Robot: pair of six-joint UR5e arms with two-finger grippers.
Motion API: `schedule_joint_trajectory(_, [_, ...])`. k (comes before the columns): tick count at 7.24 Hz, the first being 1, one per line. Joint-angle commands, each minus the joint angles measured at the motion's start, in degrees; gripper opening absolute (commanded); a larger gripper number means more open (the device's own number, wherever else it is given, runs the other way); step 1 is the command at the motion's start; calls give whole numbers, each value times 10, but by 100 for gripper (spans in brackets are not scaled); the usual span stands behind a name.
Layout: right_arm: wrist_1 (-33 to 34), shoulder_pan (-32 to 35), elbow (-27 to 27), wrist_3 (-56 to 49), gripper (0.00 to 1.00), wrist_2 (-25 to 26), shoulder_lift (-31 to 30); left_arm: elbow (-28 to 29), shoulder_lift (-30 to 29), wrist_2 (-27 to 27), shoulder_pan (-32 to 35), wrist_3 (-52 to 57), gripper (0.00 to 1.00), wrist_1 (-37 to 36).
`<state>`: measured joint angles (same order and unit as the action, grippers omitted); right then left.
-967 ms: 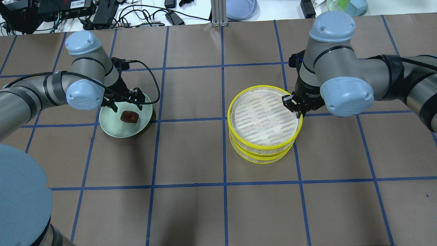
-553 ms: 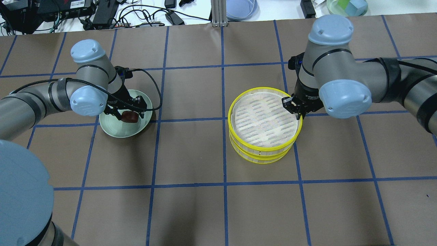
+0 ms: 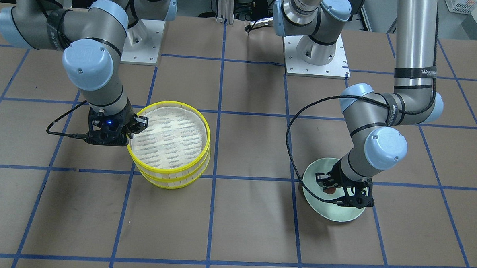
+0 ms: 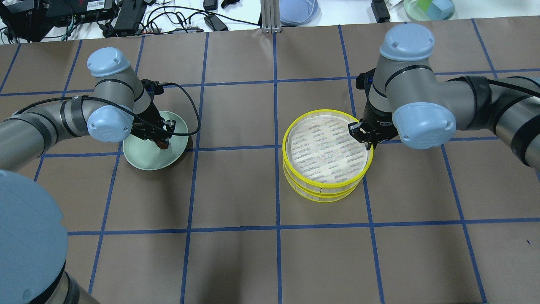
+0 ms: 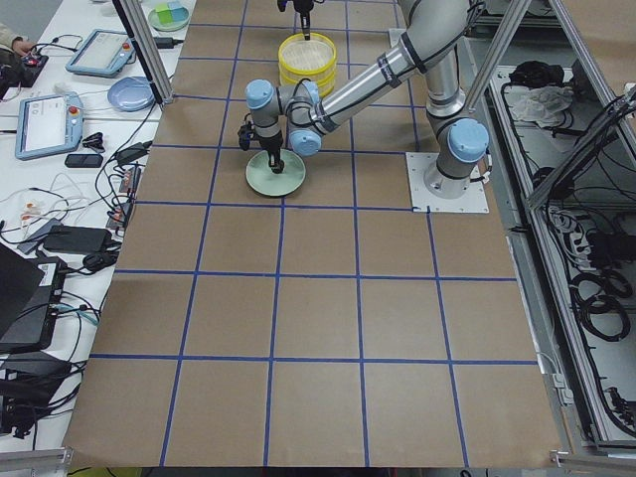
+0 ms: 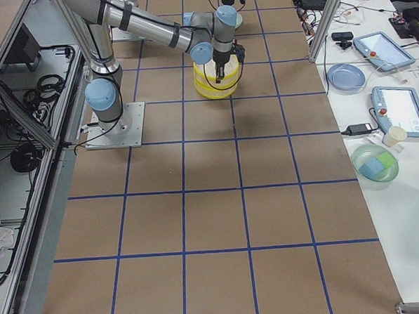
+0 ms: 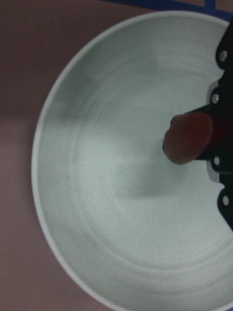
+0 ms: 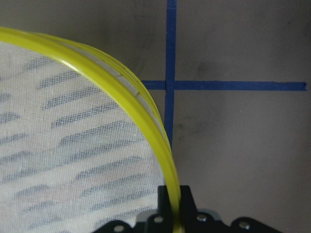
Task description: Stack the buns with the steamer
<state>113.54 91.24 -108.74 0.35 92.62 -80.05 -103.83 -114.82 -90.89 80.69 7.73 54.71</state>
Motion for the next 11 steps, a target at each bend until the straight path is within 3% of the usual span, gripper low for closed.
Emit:
schedule_joint_trajectory(1, [-1,0,-4,0,0,1,2,23,20,0,3,-2,0,4])
schedule_joint_trajectory(3, [-2,0,-9,-1,0,3,2,32,53,0,20,-17,0,23])
schedule_joint_trajectory(4, [-3,0,-9,3,62,20,3,32,69,-1,33,-31,0,28])
schedule_joint_trajectory(5, [-3,-1,-1,1,100,24,-1,32,85,-2,52,-60,0,40])
schedule_joint_trajectory(6, [-25,-4,31,2,100,28,-11,33,100,-1,74,-95,0,40])
schedule_joint_trajectory(9, [-244,-13,202,0,100,21,-82,33,129,-2,176,-242,0,41])
schedule_joint_trajectory(11, [-278,-18,255,-2,100,9,-116,44,121,0,262,-376,0,9])
